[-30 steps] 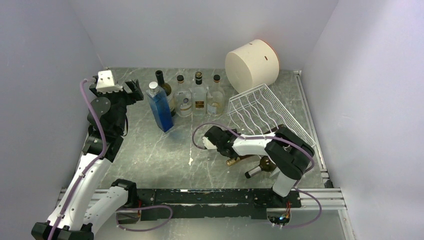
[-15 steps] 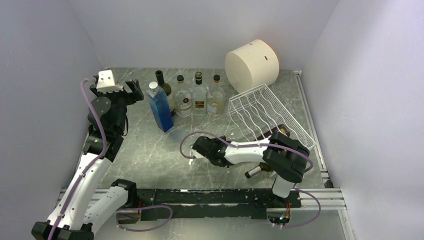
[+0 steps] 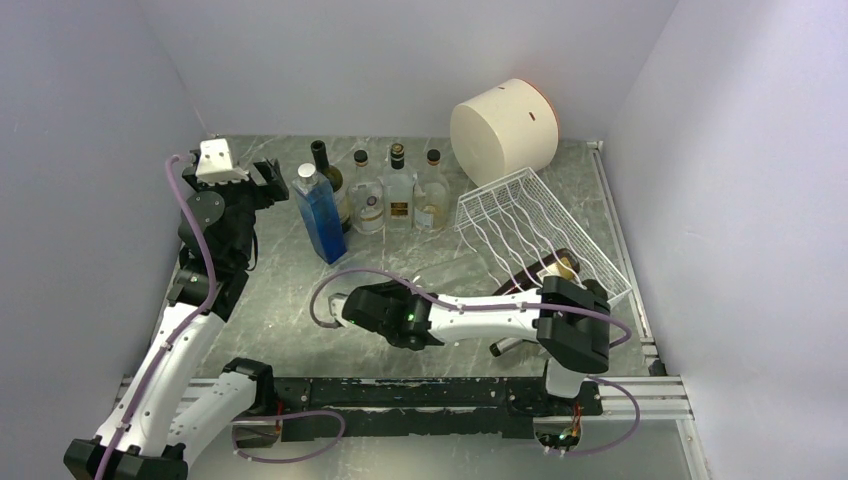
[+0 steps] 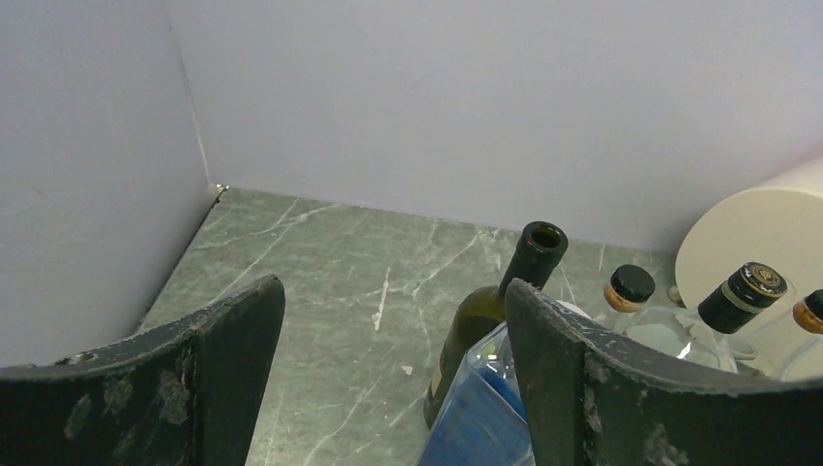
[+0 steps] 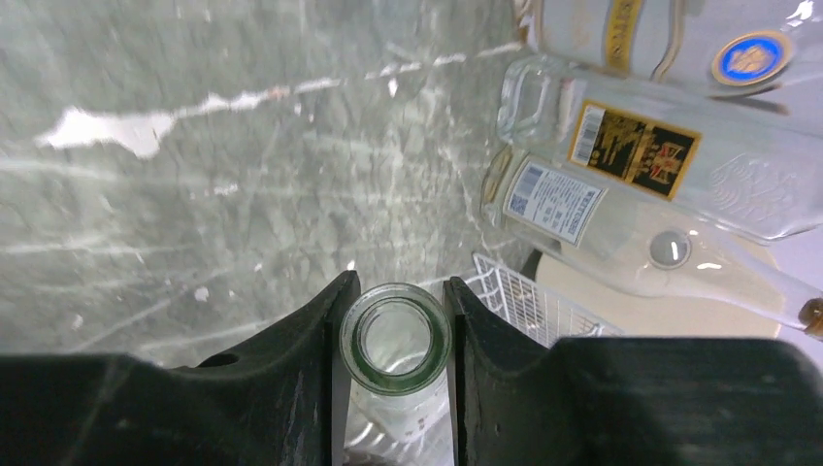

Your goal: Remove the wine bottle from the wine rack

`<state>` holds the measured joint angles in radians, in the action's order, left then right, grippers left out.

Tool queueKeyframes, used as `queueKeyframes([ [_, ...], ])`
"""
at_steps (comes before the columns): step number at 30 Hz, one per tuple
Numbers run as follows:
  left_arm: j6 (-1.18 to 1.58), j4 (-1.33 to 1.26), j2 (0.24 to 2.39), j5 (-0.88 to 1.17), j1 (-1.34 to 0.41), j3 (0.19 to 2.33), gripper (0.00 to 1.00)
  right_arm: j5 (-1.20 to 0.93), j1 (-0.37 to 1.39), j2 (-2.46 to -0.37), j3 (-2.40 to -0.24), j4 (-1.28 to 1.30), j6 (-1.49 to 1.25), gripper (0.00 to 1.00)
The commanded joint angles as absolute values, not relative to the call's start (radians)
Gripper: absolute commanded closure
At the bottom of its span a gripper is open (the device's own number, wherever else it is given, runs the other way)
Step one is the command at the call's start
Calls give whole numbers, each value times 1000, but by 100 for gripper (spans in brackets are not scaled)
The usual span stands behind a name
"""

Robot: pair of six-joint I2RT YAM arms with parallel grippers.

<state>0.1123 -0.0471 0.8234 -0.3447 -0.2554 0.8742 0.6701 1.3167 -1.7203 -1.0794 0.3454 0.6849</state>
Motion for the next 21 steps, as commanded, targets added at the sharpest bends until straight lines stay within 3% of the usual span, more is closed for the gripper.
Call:
queueKeyframes([
  [1, 115, -46, 827, -341, -258, 897, 12, 635, 1338, -1685, -1143, 333, 630, 100],
  [14, 118, -41, 822, -338, -259, 904, 13, 479, 1342, -1526, -1152, 7, 467, 100],
  [21, 118, -44, 807, -340, -258, 902, 12, 371, 1236, -1519, -1210, -108, 303, 100],
])
